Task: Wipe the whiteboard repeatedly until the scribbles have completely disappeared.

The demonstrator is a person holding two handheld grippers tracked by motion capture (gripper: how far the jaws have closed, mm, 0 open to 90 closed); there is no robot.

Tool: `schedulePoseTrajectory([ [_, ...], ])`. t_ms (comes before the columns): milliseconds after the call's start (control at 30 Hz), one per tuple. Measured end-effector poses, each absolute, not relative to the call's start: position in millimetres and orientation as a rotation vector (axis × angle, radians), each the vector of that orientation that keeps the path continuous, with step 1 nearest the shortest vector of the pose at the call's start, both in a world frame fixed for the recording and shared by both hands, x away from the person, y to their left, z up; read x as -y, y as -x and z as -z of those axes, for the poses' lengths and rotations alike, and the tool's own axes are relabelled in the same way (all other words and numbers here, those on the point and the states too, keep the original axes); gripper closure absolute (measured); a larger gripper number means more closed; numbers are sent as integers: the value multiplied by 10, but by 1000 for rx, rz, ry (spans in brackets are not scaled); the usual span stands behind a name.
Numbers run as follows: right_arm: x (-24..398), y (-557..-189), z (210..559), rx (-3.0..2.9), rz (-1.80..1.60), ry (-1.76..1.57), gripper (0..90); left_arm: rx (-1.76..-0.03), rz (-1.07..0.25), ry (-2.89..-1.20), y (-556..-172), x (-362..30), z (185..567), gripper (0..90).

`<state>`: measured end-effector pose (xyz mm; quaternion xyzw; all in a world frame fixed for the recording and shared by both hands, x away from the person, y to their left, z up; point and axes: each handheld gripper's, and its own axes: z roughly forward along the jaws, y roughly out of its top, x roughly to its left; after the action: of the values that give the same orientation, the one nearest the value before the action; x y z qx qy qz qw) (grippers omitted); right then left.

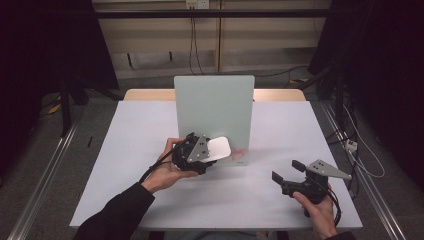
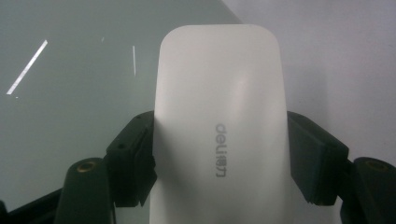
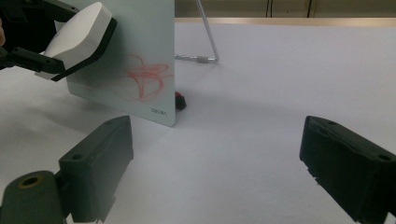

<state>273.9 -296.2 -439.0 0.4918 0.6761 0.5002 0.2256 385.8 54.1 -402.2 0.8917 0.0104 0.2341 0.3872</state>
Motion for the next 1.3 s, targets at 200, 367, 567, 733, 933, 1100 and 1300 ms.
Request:
schedulePoseTrajectory([
  [200, 2964, -2736, 4388, -1864, -1379, -1354, 94, -1, -566, -2308, -3788, -446, 4194, 311],
  [367, 2964, -2737, 4388, -1865, -1379, -1355, 94, 35, -530, -2356, -3737, -345, 4324, 311],
  [567, 2973, -2739, 4389, -1863, -1379, -1355, 94, 19, -525, -2340, -3766, -301, 4264, 311],
  [733, 2967, -2737, 4387, -1864, -1378, -1352, 94, -17, -563, -2279, -3862, -309, 4021, 311],
  [933, 2971, -2736, 4386, -1863, -1382, -1353, 94, -23, -569, -2256, -3889, -280, 3966, 311],
  [1100, 2971, -2733, 4385, -1862, -1383, -1352, 94, 36, -531, -2331, -3800, -180, 4185, 311],
  [1300, 2969, -2735, 4387, -1865, -1380, -1353, 94, 66, -482, -2389, -3752, -92, 4325, 311],
])
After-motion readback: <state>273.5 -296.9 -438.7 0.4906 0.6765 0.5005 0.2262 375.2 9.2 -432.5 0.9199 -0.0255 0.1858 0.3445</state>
